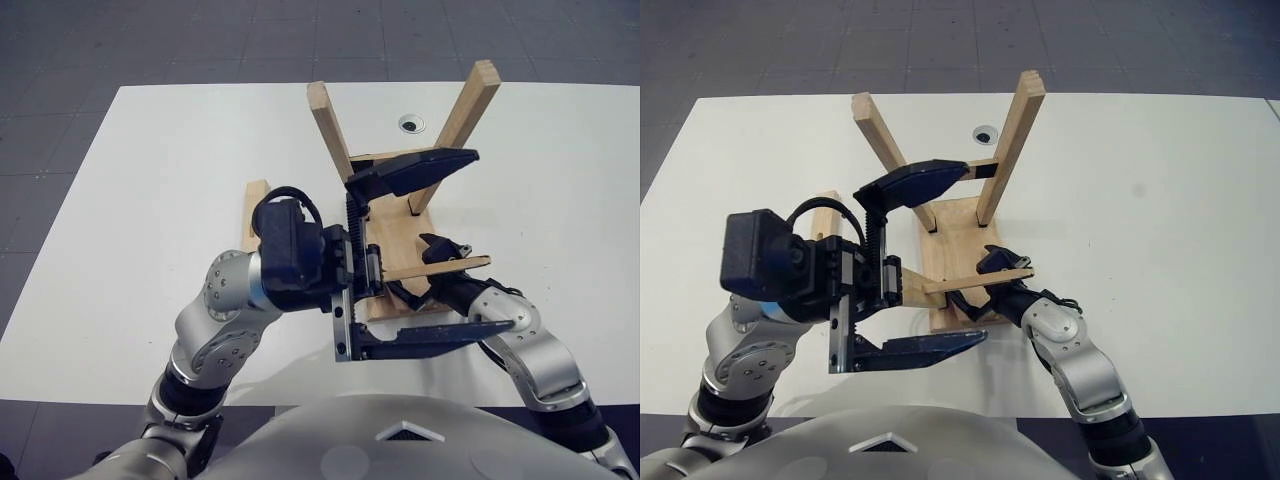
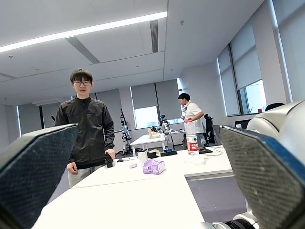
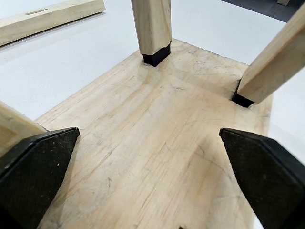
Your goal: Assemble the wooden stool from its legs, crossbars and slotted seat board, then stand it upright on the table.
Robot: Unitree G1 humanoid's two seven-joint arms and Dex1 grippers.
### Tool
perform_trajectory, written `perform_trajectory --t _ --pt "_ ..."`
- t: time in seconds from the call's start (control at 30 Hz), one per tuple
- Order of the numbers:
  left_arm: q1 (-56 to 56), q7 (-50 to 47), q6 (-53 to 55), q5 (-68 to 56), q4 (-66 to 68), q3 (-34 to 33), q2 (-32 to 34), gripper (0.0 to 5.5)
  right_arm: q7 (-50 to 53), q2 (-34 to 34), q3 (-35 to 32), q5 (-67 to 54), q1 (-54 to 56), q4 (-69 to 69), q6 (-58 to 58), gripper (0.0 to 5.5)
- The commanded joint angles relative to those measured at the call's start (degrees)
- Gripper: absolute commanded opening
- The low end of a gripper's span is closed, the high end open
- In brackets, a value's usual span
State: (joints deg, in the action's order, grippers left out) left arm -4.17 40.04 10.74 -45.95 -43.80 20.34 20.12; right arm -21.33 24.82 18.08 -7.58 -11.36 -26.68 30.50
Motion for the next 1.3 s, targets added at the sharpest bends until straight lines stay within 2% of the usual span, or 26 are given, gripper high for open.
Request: perform_trajectory --t 0.03,0.2,0.47,0.63,0.77,1.0,1.17,1.3 --pt "3.1 1.2 4.1 1.3 1.9 1.4 3.3 5.47 0.4 1.8 3.4 2.1 -4.8 5.8 9.9 5.5" --pt "-1.8 -0.9 4.0 -2.3 1.3 -4.0 2.6 5.47 0.6 1.9 3.5 2.0 -4.8 5.7 9.7 5.5" --pt "-14.2 -6.6 3.8 -13.9 2.4 -22.2 4.5 5.47 1.3 1.2 3.7 2.0 -4.0 4.1 9.8 5.5" --pt "-12.4 -11.9 3.8 -21.1 0.5 -31.6 7.1 5.47 2.6 1.6 1.6 0.6 -3.5 -5.2 12.8 5.5" --pt "-4.9 -14.8 3.6 -22.0 -1.7 -37.9 8.3 5.47 2.9 2.4 -4.0 -0.4 -2.7 -10.6 14.5 5.5" --pt "1.9 -17.5 3.7 -17.2 0.0 -41.8 8.8 5.47 2.8 2.2 -11.3 -0.6 -1.7 -7.0 13.3 5.5" --pt "4.8 -19.7 4.0 -12.0 2.3 -41.7 8.0 5.47 2.7 2.4 -16.3 -0.6 -1.4 -4.4 11.2 5.5" --pt "7.4 -25.9 5.1 -0.1 4.2 -40.6 8.3 5.47 2.5 3.0 -21.9 -1.3 -2.5 -5.8 11.0 5.5"
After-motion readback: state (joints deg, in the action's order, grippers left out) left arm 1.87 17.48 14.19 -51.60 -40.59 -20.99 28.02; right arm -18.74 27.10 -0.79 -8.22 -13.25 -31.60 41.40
